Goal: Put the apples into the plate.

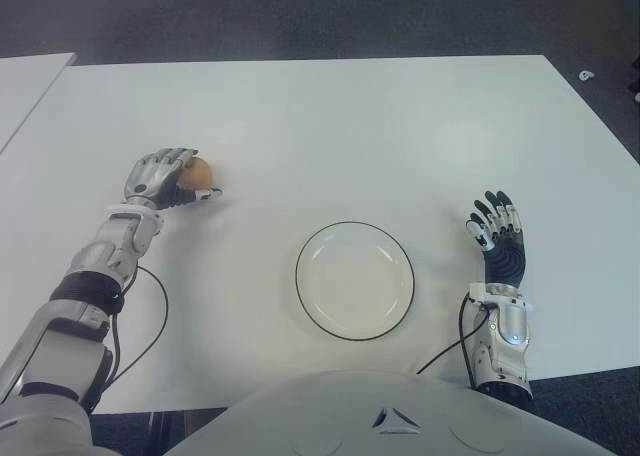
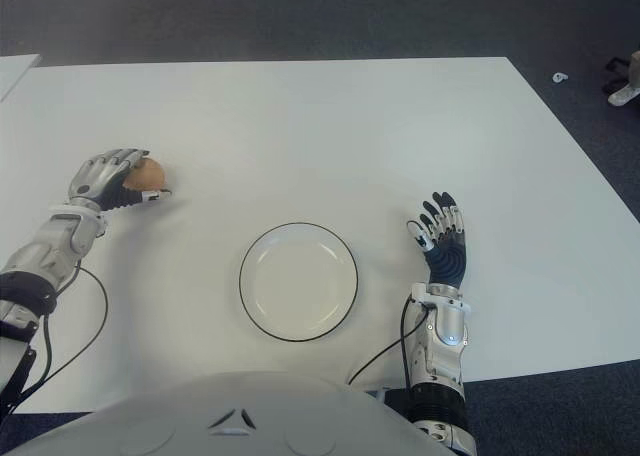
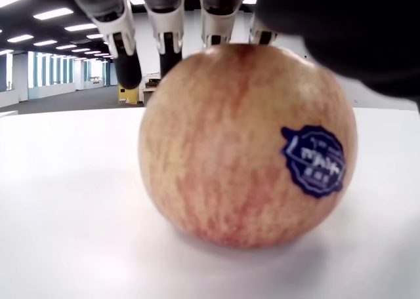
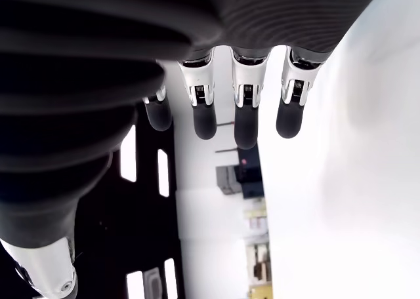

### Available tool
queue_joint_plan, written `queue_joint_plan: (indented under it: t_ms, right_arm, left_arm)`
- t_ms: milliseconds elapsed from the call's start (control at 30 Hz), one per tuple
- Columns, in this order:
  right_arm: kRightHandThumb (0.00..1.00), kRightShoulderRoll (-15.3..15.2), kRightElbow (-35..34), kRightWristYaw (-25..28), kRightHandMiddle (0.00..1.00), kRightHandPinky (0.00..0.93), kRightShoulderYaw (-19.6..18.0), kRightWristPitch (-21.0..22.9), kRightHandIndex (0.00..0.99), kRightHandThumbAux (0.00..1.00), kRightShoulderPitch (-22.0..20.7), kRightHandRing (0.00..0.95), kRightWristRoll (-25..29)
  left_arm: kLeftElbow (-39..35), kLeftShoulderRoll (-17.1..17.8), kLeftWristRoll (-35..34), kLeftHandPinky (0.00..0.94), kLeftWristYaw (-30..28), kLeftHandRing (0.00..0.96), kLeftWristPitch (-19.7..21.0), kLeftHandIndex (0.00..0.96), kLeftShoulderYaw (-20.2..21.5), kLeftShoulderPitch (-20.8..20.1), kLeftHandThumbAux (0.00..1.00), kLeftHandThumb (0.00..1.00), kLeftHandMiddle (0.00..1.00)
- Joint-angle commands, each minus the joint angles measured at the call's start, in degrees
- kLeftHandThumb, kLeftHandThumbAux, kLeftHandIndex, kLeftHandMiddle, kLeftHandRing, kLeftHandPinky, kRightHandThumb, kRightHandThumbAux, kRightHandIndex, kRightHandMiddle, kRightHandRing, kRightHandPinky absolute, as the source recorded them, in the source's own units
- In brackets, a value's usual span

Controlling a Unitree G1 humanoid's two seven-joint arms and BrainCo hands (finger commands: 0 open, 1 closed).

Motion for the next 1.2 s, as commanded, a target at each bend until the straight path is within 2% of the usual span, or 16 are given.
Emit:
queue_joint_plan:
  t_ms: [33,400,1033,1100,1200]
  right_arm:
    - [0.399,2.24,3.72,-0.5,0.14,0.191,0.85,5.03,0.09,0.677,5.3,0.153,-0.18]
    - [0.367,2.14,2.51,-1.22,0.144,0.201,0.97,5.11,0.087,0.668,6.11,0.162,-0.61]
    - [0.358,1.81,1.65,-1.14,0.149,0.222,0.69,5.74,0.087,0.658,6.63,0.178,-0.17]
    - [0.352,1.75,1.54,-1.13,0.149,0.221,0.64,5.83,0.083,0.659,6.69,0.18,-0.17]
    - [0.349,1.75,1.47,-1.13,0.149,0.221,0.62,5.9,0.082,0.659,6.71,0.18,-0.18]
  left_arm:
    - [3.51,-1.06,0.25,0.167,0.5,0.142,-0.7,0.12,-1.45,-1.21,0.252,0.286,0.146]
    - [10.38,-2.95,-0.22,0.175,1.82,0.149,-1.96,0.125,-3.28,-3.94,0.26,0.299,0.151]
    - [16.49,-4.2,-1.44,0.175,3.42,0.151,-3.17,0.131,-4.62,-6.3,0.268,0.327,0.156]
    - [17.14,-4.37,-1.61,0.272,3.78,0.24,-3.49,0.217,-4.6,-6.45,0.282,0.347,0.248]
    - [17.64,-4.43,-1.72,0.318,4.04,0.282,-3.74,0.258,-4.77,-6.65,0.288,0.357,0.291]
